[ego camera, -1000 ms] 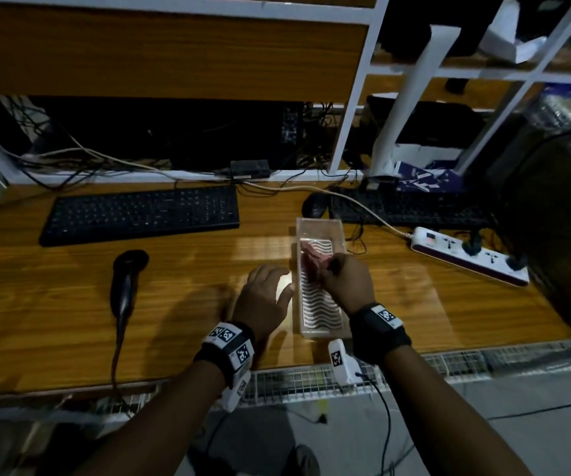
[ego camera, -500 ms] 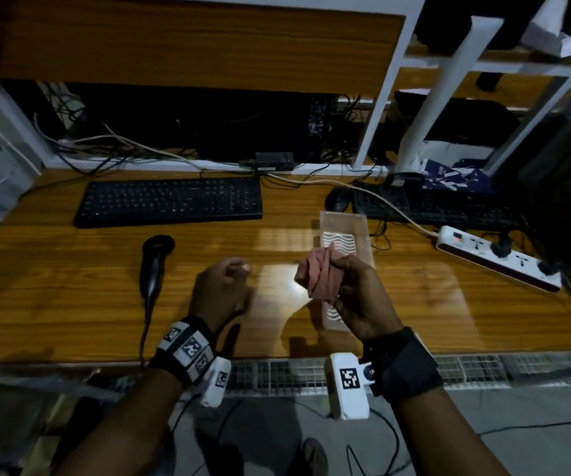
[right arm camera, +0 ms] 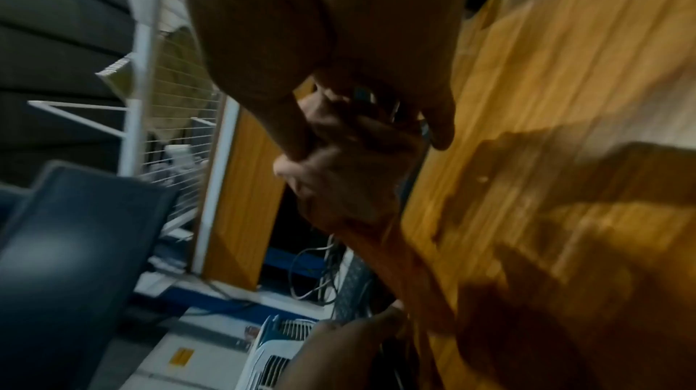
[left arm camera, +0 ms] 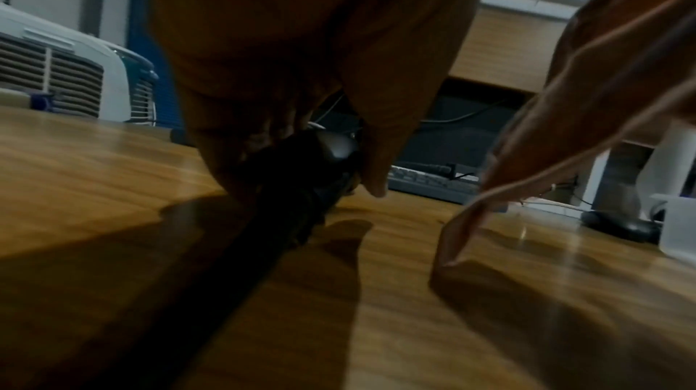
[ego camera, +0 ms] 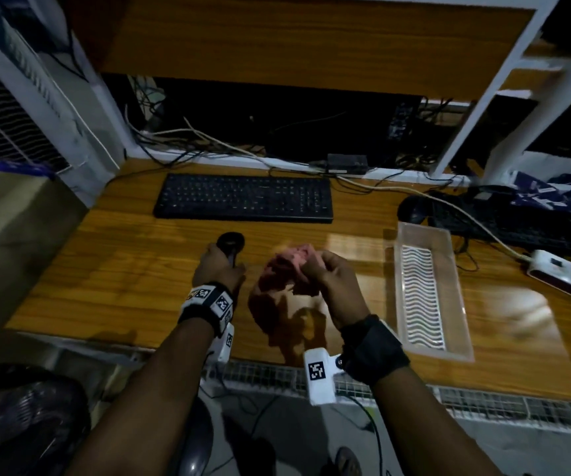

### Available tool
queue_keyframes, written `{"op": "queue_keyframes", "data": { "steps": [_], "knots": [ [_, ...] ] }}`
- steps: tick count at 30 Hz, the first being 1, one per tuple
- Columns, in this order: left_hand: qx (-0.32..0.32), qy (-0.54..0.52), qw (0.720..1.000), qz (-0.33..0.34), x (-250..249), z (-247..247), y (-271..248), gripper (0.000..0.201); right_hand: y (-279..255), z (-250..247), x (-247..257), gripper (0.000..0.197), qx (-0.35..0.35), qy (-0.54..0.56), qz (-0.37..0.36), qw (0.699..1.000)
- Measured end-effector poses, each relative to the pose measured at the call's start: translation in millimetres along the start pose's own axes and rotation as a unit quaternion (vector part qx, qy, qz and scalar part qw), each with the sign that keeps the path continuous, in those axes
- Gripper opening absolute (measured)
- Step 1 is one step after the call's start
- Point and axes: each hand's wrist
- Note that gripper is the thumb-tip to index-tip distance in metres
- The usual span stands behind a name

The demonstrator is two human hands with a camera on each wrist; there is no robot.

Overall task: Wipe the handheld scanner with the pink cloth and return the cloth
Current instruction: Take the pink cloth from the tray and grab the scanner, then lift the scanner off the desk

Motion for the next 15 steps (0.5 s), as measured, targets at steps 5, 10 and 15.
{"op": "queue_keyframes", "data": {
  "steps": [5, 10, 15],
  "knots": [
    [0.062, -0.250, 0.965, -0.050, 13.0, -1.1, -1.6, 0.033, 19.0, -5.1, -12.9, 0.037, -0.050, 0.069, 0.032, 0.996],
    [0.251, -0.539, 0.802, -0.058, 31.3, -27.0, -46.5, 0.031, 26.1, -14.8, -17.0, 0.029, -0.148, 0.010, -0.006, 0.989],
    [0.266, -0.637, 0.717, -0.099, 31.5, -26.8, -69.4, 0.048, 8.1, 4.0, 6.5, 0.024, -0.026, -0.044, -0.068, 0.996]
  ]
}}
Point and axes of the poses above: each hand's wrist, its own y-axis towards the middle knuckle, its own z-axis out of the palm, x = y × z, and after that the axes turned 9 degrees about -x, right-handed
